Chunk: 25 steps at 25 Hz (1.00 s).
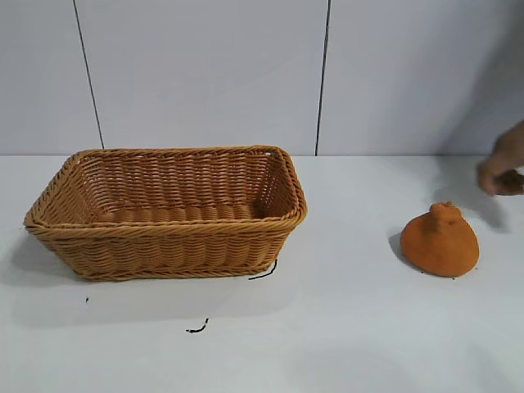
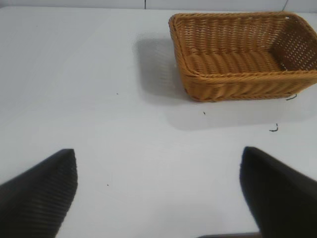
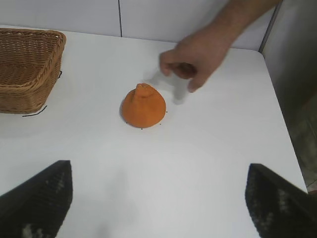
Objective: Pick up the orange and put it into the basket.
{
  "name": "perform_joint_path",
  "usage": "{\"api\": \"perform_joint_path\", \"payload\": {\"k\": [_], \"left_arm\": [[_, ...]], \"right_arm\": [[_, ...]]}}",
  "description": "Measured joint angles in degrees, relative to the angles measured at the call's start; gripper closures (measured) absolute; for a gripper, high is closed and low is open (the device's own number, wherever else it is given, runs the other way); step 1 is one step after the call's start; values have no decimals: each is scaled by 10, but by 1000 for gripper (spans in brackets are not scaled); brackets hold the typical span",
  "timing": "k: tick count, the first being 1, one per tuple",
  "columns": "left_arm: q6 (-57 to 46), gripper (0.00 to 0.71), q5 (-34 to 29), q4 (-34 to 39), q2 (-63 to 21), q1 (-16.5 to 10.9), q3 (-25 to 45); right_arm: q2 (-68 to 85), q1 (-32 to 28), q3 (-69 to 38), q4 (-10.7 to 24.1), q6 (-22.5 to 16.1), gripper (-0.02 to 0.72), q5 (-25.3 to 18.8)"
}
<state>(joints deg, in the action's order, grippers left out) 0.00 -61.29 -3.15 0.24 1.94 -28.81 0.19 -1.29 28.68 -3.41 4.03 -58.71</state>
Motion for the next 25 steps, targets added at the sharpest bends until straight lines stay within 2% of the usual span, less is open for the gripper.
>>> {"api": "perform_joint_path", "payload": {"k": [12, 25], "left_arm": [[0, 71, 0, 0, 0, 0, 0], [0, 71, 0, 0, 0, 0, 0]], "right_arm": [[-29, 0, 14, 0, -5, 27, 6], [-522, 0, 187, 0, -40, 27, 22]]}}
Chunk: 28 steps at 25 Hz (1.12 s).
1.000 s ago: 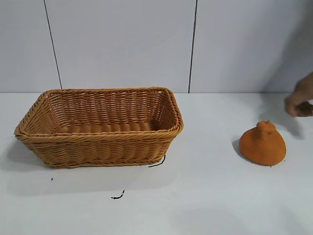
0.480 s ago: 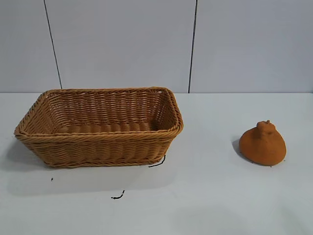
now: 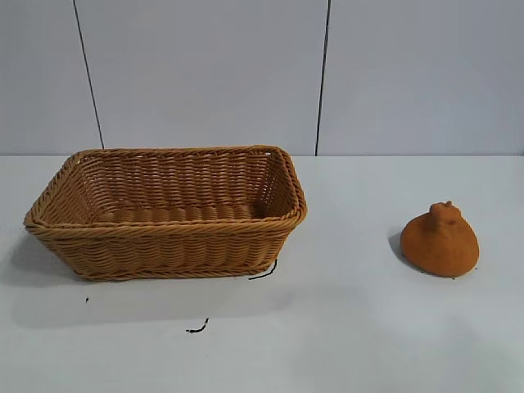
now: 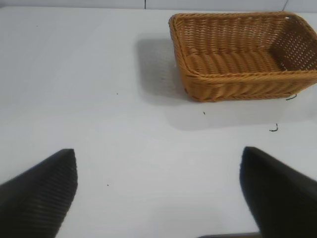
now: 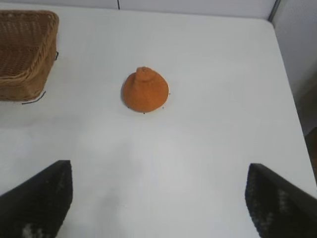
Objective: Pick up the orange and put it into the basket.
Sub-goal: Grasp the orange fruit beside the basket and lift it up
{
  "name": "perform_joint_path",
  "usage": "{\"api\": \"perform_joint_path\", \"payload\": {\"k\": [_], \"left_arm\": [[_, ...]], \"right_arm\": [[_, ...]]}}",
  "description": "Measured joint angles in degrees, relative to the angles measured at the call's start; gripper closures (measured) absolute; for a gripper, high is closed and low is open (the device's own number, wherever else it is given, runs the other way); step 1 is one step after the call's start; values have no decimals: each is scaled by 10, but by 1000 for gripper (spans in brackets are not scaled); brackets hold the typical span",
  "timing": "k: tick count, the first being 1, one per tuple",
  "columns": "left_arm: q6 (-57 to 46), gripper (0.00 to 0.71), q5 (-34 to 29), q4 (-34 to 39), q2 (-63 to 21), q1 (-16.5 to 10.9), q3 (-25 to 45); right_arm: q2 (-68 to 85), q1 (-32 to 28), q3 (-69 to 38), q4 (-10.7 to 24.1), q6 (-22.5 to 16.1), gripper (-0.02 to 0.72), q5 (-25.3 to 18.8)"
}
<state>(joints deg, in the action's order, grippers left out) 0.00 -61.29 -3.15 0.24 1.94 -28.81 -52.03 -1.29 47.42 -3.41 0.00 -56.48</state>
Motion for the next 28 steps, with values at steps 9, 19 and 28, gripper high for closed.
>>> {"api": "perform_joint_path", "payload": {"k": [9, 19, 28], "left_arm": [[0, 71, 0, 0, 0, 0, 0], [0, 71, 0, 0, 0, 0, 0], [0, 71, 1, 0, 0, 0, 0]], "right_arm": [[-335, 0, 183, 0, 4, 27, 39], [-530, 0, 334, -42, 22, 27, 40], [-571, 47, 337, -49, 33, 27, 42]]}}
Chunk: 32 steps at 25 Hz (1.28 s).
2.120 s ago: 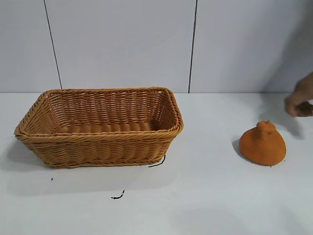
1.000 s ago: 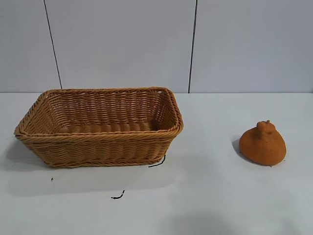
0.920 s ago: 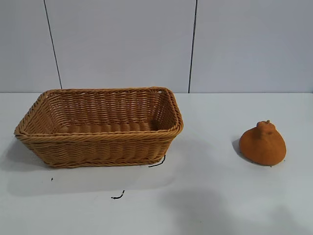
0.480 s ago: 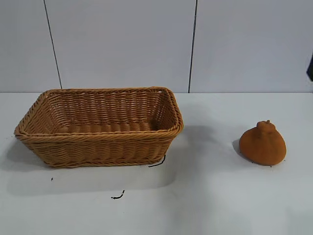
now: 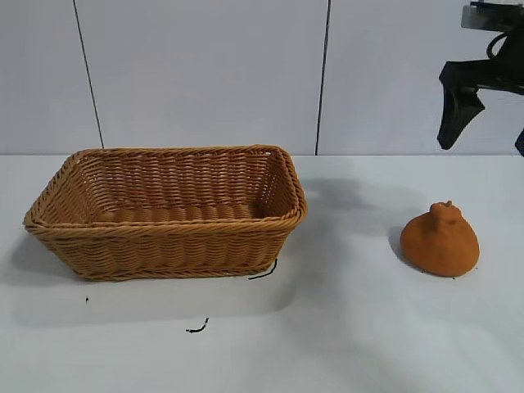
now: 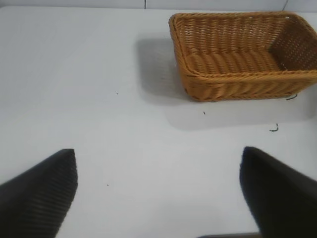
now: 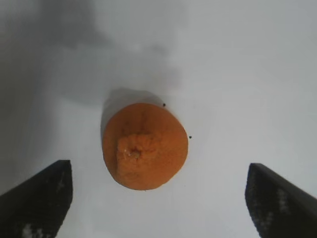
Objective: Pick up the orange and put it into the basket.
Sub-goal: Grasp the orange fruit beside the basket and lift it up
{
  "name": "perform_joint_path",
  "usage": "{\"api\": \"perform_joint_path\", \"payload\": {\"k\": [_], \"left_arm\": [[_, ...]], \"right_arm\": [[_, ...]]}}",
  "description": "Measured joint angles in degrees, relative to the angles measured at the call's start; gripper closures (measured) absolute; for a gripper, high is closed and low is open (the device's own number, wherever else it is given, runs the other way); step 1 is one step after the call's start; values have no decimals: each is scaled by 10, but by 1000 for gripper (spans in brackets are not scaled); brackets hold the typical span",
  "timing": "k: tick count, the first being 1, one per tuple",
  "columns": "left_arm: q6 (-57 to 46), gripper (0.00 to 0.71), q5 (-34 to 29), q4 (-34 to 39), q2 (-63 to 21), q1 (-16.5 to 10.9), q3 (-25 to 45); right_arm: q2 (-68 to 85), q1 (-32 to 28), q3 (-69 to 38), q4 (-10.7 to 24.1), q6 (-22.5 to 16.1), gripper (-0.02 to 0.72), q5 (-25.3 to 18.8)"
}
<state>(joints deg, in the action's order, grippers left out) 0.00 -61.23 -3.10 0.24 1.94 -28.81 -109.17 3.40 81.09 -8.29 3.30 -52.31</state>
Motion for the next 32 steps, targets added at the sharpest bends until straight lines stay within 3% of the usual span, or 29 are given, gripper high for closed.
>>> {"api": "perform_joint_path", "payload": {"k": [11, 19, 21, 26, 28, 32], "left_arm": [[0, 71, 0, 0, 0, 0, 0], [0, 71, 0, 0, 0, 0, 0], [0, 71, 0, 0, 0, 0, 0], [0, 71, 0, 0, 0, 0, 0], [0, 71, 0, 0, 0, 0, 0], [0, 71, 0, 0, 0, 0, 0]], "right_arm": [[-91, 6, 2, 27, -39, 27, 15], [-154, 6, 3, 36, -42, 42, 29], [-154, 6, 4, 37, -43, 131, 29], [-140, 6, 14, 39, -43, 525, 16], [-129, 6, 29, 39, -43, 587, -3], [-105, 6, 77, 39, -43, 590, -25]]}}
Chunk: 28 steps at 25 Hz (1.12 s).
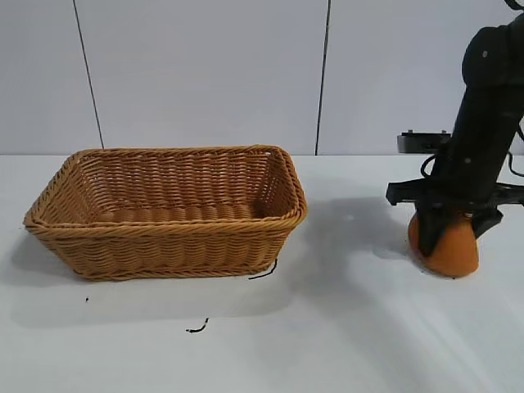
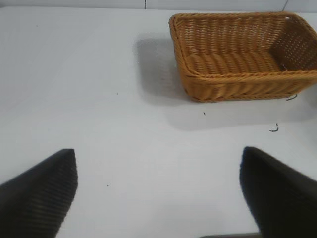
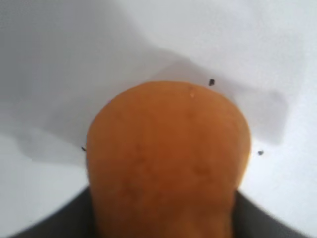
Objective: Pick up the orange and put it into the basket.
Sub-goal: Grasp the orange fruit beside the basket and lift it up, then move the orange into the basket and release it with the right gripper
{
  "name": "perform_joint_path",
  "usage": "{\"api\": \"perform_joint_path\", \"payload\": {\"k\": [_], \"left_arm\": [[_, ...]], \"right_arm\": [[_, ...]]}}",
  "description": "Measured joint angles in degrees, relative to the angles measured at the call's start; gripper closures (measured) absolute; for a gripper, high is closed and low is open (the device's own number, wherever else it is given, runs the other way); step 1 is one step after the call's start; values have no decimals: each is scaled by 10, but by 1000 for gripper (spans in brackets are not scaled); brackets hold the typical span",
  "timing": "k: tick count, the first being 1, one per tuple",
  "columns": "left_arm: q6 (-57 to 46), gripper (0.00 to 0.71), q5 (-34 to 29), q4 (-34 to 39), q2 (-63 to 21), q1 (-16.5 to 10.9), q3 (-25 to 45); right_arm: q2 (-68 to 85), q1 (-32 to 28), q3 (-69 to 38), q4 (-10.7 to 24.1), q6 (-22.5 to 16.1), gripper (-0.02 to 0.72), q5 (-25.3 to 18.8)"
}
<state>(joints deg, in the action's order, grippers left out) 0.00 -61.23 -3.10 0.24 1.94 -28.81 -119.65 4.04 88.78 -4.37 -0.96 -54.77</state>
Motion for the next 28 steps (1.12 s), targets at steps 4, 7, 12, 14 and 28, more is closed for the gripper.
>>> {"api": "perform_joint_path", "payload": {"k": [4, 7, 12, 14, 28], "left_arm": [[0, 71, 0, 0, 0, 0, 0], [0, 71, 0, 0, 0, 0, 0], [0, 71, 0, 0, 0, 0, 0], [0, 71, 0, 0, 0, 0, 0], [0, 71, 0, 0, 0, 0, 0]], "right_arm": [[25, 0, 70, 0, 0, 590, -35], [28, 0, 117, -1, 0, 591, -66], [28, 19, 173, 1, 0, 591, -92], [28, 37, 187, 1, 0, 591, -96], [24, 248, 197, -1, -16, 596, -35]]}}
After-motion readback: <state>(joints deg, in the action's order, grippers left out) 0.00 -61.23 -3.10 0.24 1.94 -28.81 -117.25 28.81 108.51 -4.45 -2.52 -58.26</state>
